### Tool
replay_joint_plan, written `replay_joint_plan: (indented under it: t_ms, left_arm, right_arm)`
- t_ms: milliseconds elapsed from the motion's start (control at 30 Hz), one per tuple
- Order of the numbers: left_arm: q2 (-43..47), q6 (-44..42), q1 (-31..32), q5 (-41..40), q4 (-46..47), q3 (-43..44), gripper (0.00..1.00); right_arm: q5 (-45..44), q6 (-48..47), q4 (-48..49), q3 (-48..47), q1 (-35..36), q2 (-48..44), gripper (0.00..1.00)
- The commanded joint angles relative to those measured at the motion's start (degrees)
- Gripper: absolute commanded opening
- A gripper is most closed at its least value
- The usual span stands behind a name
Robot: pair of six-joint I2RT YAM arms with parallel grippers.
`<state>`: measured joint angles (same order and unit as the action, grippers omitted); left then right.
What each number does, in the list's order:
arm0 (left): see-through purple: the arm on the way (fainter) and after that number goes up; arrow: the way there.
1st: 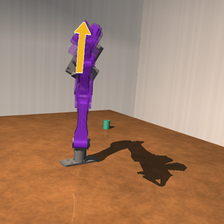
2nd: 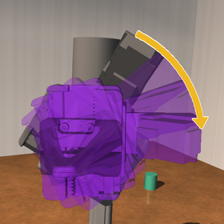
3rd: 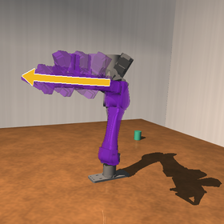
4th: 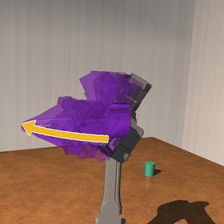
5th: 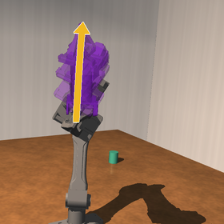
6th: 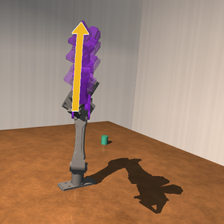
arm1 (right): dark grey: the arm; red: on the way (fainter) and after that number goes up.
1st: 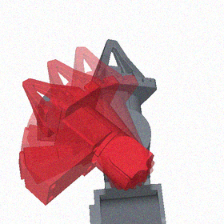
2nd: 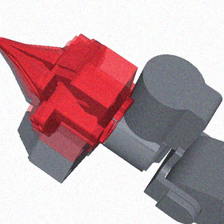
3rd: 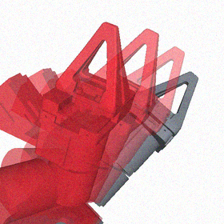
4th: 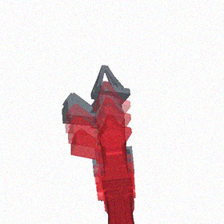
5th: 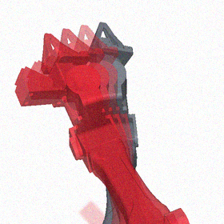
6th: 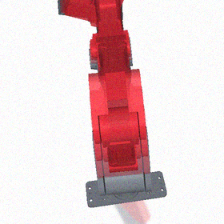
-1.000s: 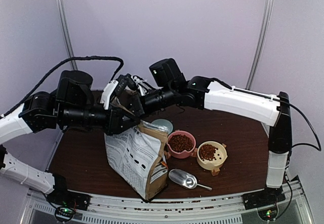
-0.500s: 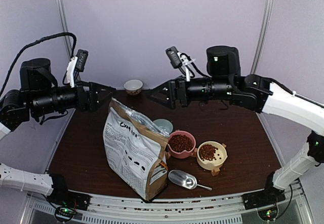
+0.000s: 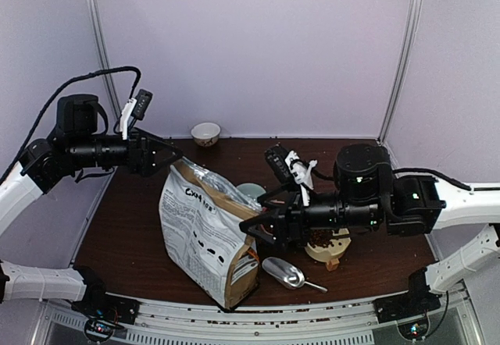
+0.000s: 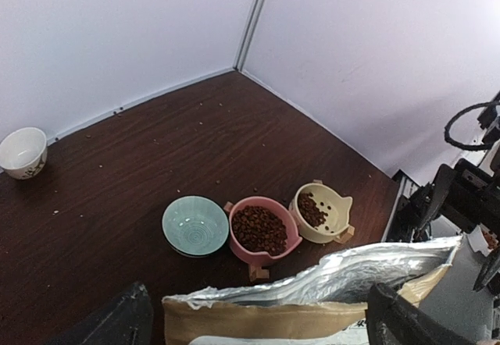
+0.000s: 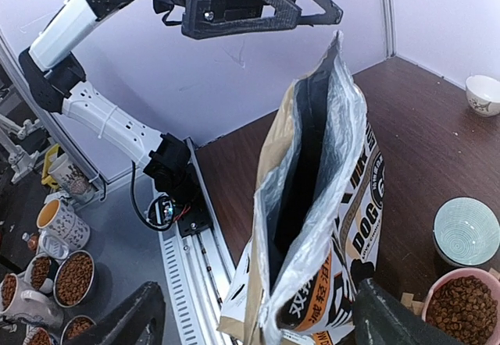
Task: Serve the pet food
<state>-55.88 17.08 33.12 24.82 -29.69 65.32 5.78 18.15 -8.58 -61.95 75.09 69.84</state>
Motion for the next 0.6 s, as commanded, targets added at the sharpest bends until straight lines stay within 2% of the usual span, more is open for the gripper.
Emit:
replay_joint_plan:
  t_ms: [0,67,133,200,233,267,333,400,500,567]
  left_arm:
    - [-2.50,-5.44,-0.72,7.45,2.83,1.19,0.98]
    - [-3.15,-5.69,-0.78,8.14,3.39,0.86,0.98]
    - [-3.06,-5.83,-0.85,8.79,4.17,0.26,0.98]
    - [-2.91,-5.83,-0.80,10.04,4.81,-0.33,0.98]
    - [-2.88,-5.90,-0.81,10.71,4.59,-0.38,0.98]
    - [-2.65,-5.96,-0.83,11.00,3.98,-0.30,0.98]
    - [-1.25,-6.68,-0.79,10.29,2.05,0.05,0.98]
    - [0.68,-8.17,-0.82,8.01,-0.21,1.16,0.98]
    - [1.11,-11.25,-0.60,7.07,-6.59,5.66,0.98]
    - [0.02,-13.47,1.23,5.89,-10.18,8.86,0.97]
  right_arm:
    - [-8.25,-1.13,1.81,-2.78,2.16,3.72,0.80]
    - [-8.73,-1.13,0.75,-4.91,2.42,5.98,0.69]
    - [-9.59,-0.93,-0.56,-7.16,2.52,8.08,0.49]
    - [-10.07,-0.94,-2.21,-9.45,2.60,9.74,0.27]
    - [-10.53,-0.97,-2.64,-9.65,2.54,9.75,0.12]
    - [-10.68,-0.93,-2.13,-9.36,2.52,9.34,0.03]
    - [-8.91,-2.32,-0.20,-7.83,2.48,7.73,0.00]
    - [-2.02,-5.83,2.27,-6.10,1.96,5.82,0.00]
    - [16.03,-9.75,2.51,-6.20,-0.32,4.39,0.00]
    - [24.19,-11.52,-0.40,-8.12,-2.11,4.54,0.00]
